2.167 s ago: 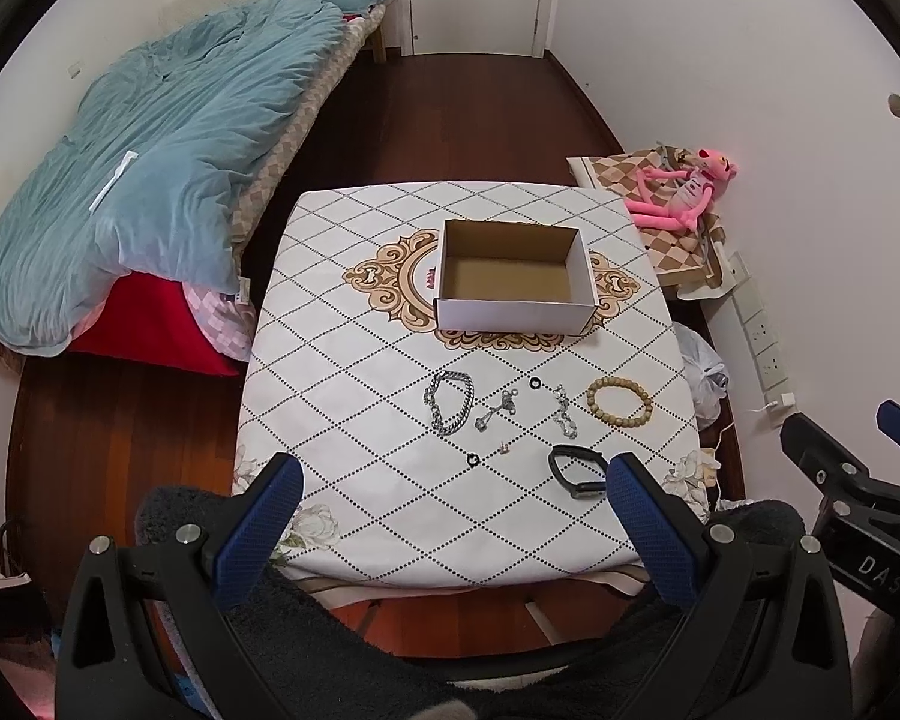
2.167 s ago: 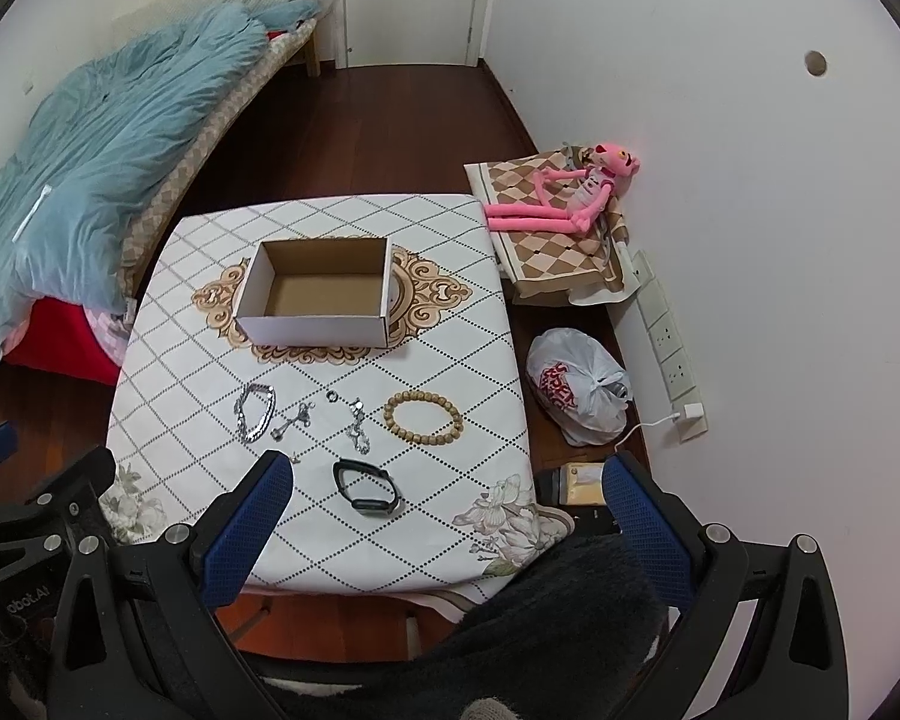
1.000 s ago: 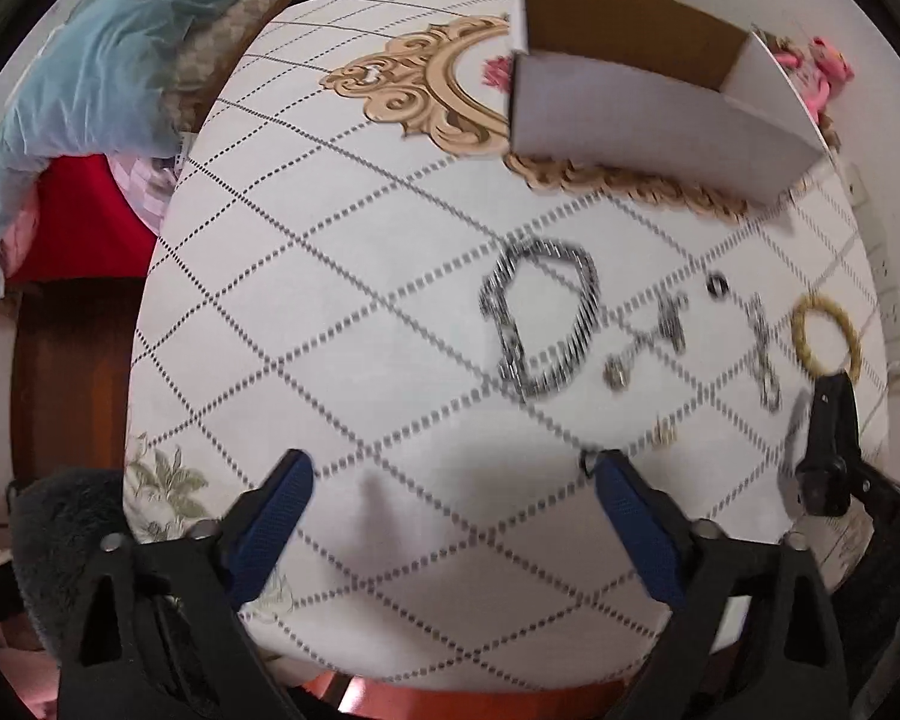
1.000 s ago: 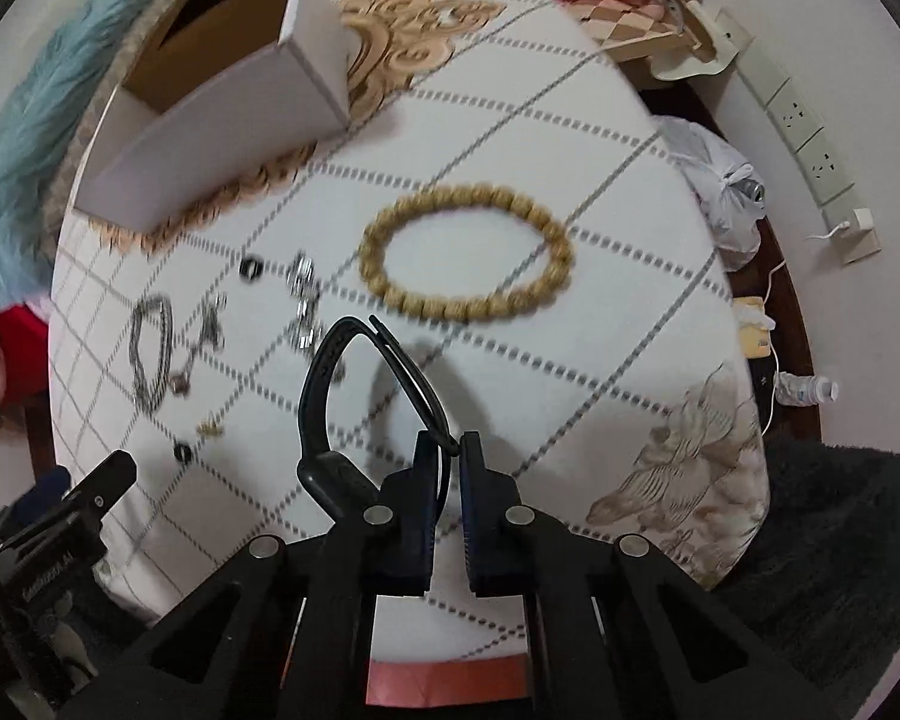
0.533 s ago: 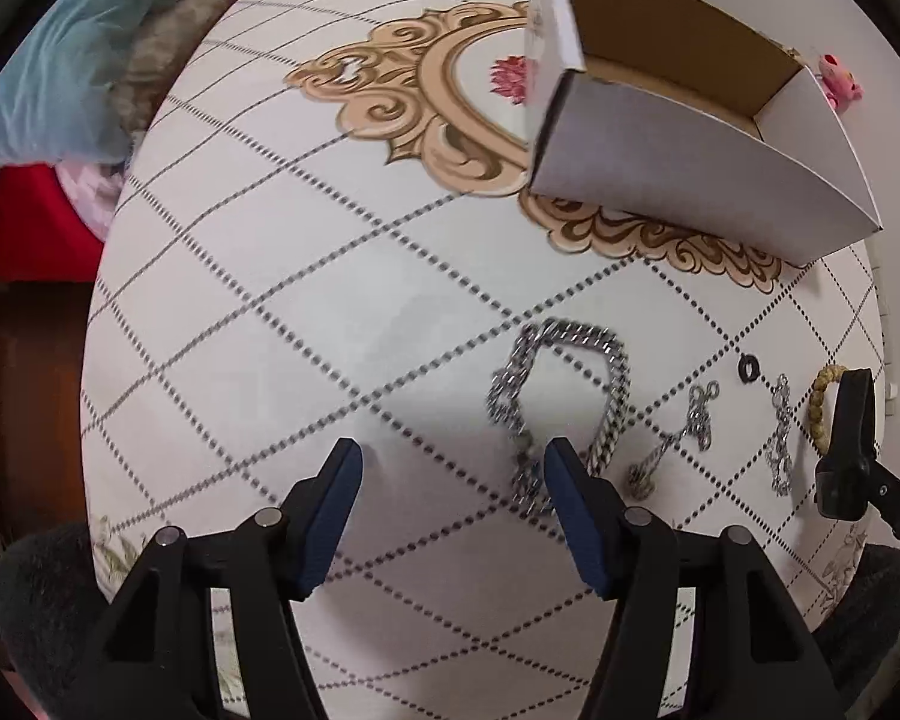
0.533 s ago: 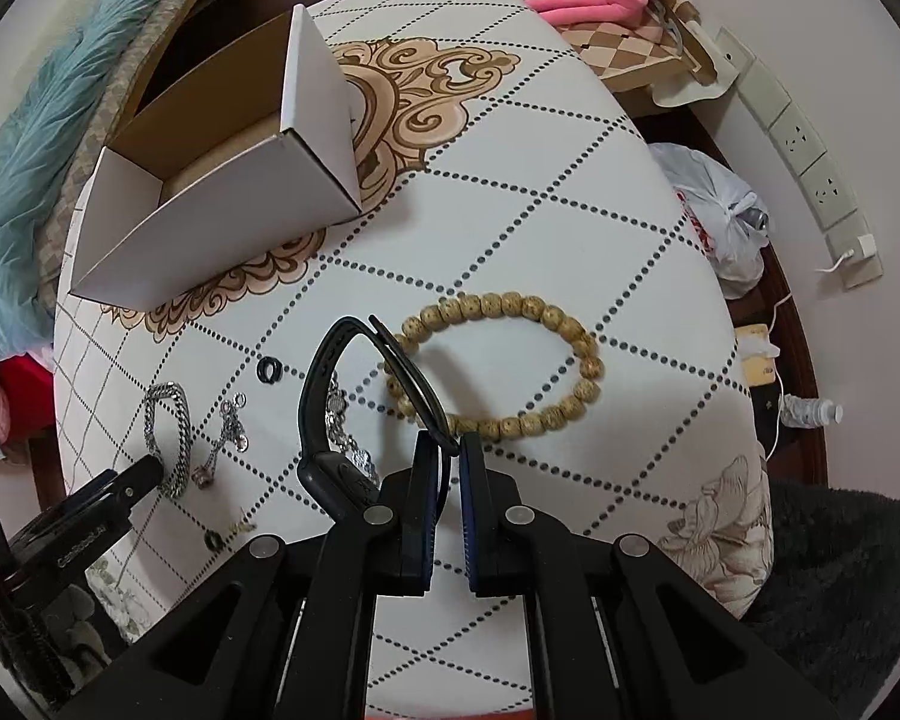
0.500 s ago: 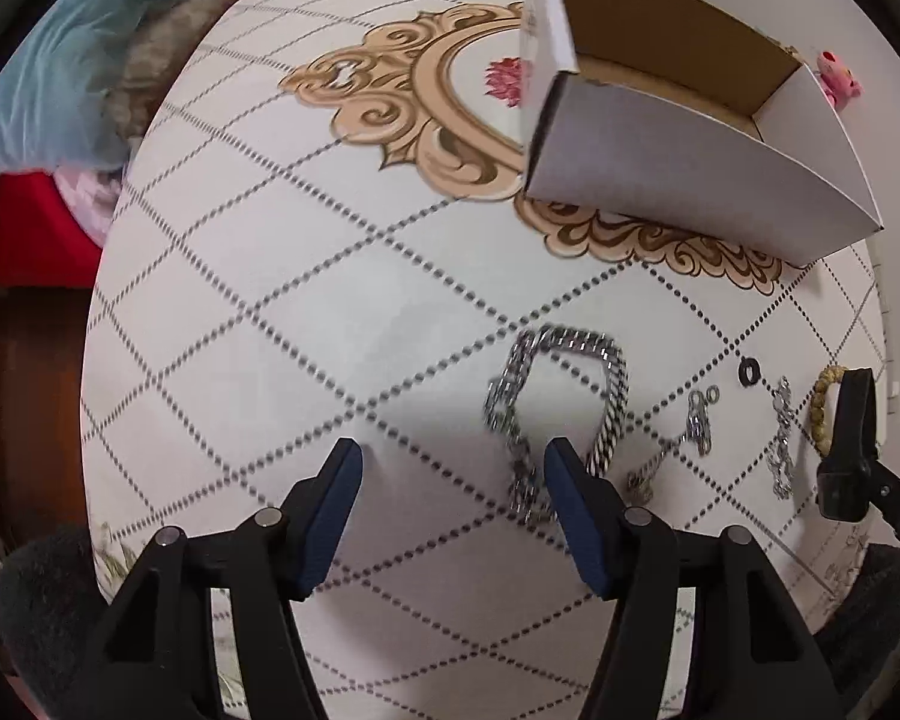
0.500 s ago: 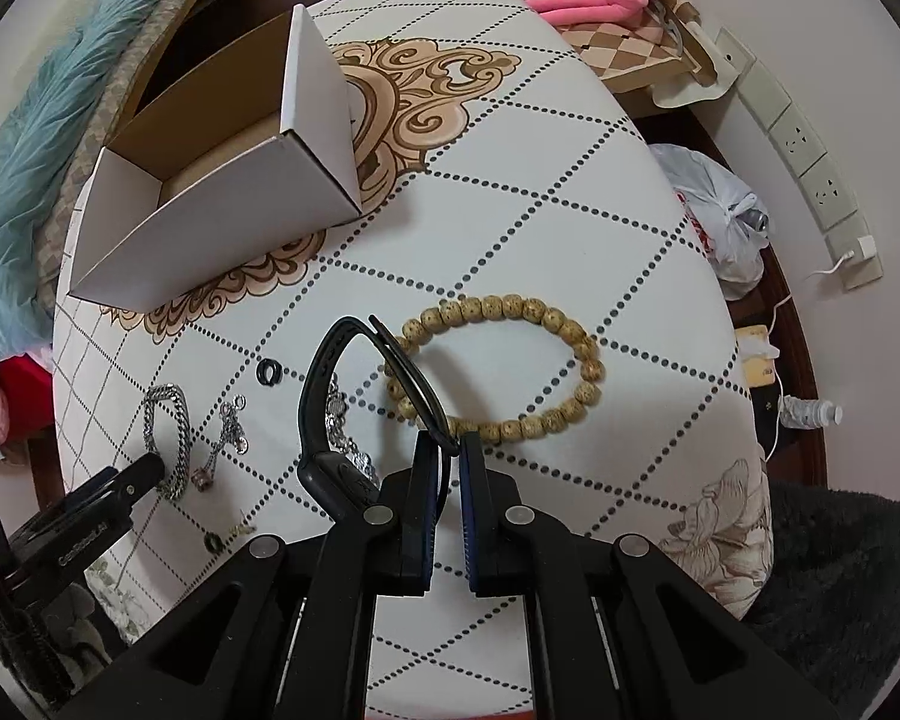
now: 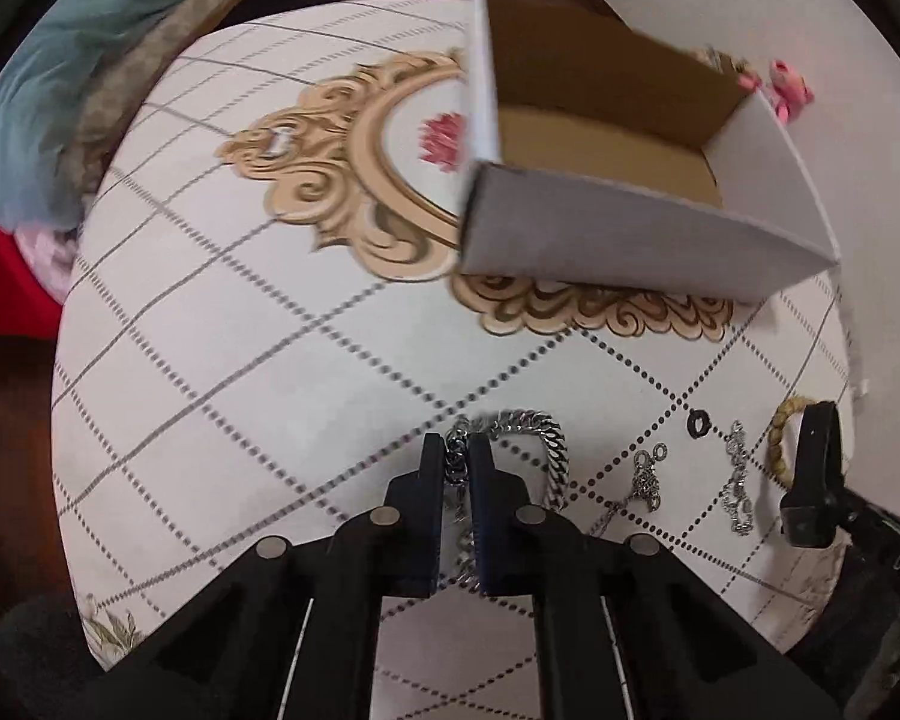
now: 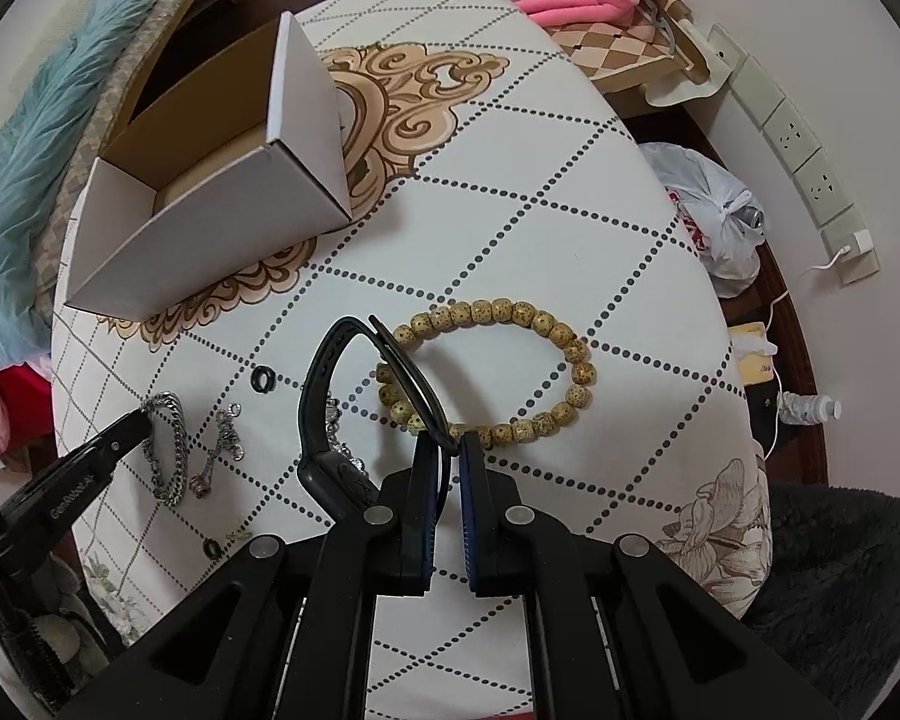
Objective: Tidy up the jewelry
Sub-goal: 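Carry both items into the white box and open both grippers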
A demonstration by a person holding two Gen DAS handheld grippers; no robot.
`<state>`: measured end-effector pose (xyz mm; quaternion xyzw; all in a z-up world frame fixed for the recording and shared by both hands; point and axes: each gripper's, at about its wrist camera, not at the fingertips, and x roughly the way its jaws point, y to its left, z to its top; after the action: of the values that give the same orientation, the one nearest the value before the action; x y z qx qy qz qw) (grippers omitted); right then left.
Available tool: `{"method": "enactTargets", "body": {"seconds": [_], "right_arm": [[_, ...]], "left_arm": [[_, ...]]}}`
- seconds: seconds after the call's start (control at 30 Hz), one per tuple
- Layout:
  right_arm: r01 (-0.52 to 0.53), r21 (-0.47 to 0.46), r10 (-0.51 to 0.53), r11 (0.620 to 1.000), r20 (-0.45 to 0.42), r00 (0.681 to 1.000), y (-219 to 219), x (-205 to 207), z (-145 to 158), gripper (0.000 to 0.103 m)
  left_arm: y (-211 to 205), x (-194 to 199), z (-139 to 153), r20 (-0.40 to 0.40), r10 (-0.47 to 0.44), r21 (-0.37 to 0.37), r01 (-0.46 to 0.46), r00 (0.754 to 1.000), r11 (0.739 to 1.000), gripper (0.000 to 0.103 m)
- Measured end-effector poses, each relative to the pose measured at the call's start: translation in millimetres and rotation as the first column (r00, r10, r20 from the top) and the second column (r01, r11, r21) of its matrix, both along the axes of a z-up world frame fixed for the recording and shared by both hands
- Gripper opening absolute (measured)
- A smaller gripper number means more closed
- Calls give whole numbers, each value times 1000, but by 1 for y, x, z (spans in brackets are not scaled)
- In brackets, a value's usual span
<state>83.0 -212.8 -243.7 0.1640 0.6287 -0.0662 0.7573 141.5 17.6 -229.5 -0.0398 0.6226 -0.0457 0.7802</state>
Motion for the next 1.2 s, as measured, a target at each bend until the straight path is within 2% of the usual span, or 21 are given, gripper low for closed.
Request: {"method": "enactTargets", "body": {"seconds": [0.17, 0.33, 0.6, 0.83, 0.97, 1.2], "right_arm": [[-9, 17, 8, 1000, 27, 1000, 2, -1, 11, 7], [-26, 27, 25, 999, 50, 998, 6, 2, 22, 7], [-90, 41, 84, 995, 134, 987, 20, 15, 66, 7], [-155, 41, 143, 987, 212, 967, 31, 67, 109, 7], [-181, 24, 173, 983, 200, 964, 34, 111, 108, 7], [-254, -14, 254, 967, 94, 963, 46, 172, 74, 7]], "left_arm": [[21, -16, 28, 56, 39, -55, -36, 998, 998, 5], [24, -30, 56, 105, 39, -102, -28, 994, 994, 5], [14, -13, 108, 179, 32, -190, 2, 983, 982, 5], [4, 35, 153, 254, 20, -249, 45, 967, 968, 5], [-2, 72, 151, 254, 5, -243, 59, 967, 968, 5], [-4, 124, 110, 156, -1, -249, 40, 988, 968, 5]]}}
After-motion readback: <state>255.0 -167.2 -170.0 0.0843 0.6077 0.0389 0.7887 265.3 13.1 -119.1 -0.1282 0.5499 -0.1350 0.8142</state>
